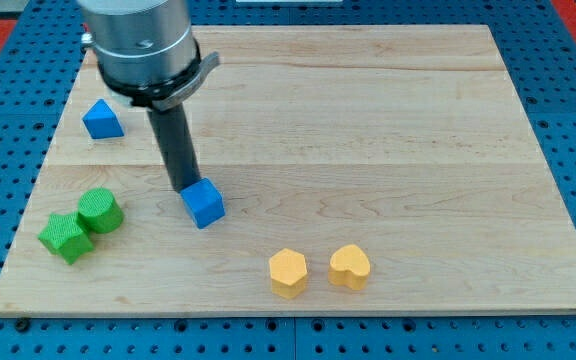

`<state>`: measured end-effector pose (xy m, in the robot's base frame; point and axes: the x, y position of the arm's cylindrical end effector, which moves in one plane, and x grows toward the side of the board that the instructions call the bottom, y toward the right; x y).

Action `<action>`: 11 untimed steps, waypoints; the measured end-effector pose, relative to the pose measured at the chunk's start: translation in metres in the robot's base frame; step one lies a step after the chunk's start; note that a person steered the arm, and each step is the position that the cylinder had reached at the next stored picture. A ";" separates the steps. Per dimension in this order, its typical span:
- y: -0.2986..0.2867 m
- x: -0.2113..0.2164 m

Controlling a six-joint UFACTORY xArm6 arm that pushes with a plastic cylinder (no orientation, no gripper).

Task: Push the blue cube towards bottom

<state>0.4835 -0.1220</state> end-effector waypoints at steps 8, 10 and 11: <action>0.020 0.029; 0.016 0.048; 0.025 0.053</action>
